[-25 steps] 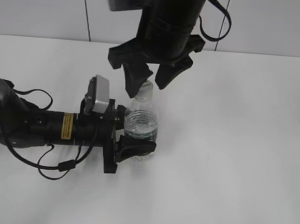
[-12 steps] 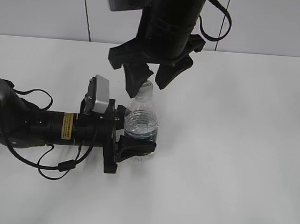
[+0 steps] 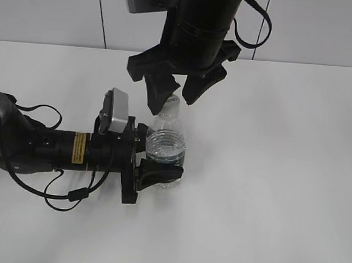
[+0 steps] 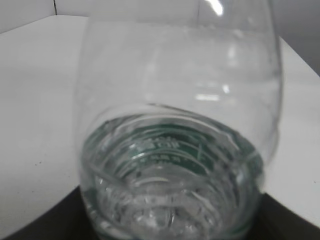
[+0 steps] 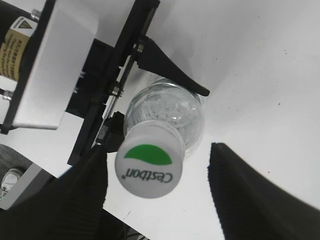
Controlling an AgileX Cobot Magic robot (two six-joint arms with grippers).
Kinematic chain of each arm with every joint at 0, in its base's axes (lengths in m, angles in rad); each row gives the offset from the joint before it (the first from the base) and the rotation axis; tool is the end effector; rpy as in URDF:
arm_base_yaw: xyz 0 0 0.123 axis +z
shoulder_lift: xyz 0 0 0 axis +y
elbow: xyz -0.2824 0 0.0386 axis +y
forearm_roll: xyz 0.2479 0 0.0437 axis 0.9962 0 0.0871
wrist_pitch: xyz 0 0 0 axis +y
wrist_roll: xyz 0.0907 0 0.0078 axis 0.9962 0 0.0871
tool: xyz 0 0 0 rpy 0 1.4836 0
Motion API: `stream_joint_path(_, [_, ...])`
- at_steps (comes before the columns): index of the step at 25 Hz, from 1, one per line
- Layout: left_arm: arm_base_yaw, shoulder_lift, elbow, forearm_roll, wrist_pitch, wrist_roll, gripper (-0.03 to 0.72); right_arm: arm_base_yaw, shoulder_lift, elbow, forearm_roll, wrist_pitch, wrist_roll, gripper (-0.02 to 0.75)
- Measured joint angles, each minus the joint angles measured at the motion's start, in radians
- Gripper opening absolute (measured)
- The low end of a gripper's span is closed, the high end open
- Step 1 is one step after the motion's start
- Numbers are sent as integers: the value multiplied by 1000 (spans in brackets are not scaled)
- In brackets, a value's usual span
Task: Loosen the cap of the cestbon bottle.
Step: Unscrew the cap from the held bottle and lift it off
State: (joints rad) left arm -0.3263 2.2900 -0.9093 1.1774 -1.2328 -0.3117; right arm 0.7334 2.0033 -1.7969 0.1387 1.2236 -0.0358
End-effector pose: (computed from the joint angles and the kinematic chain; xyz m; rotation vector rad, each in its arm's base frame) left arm 0.3012 -0.1856 0.0547 1.2240 1.4811 -1.0362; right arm 0.3082 0.2937 0.2673 -1.0656 2.7600 0.3049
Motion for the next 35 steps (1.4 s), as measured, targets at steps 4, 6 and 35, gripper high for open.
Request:
stream_joint_path(4, [0, 0, 0, 0, 0, 0, 414, 0, 0, 0, 0, 0, 0, 482])
stream_joint_path(6, [0, 0, 0, 0, 0, 0, 414, 0, 0, 0, 0, 0, 0, 482])
stream_joint_path(35, [0, 0, 0, 0, 0, 0, 414, 0, 41, -43, 27, 0, -1, 477])
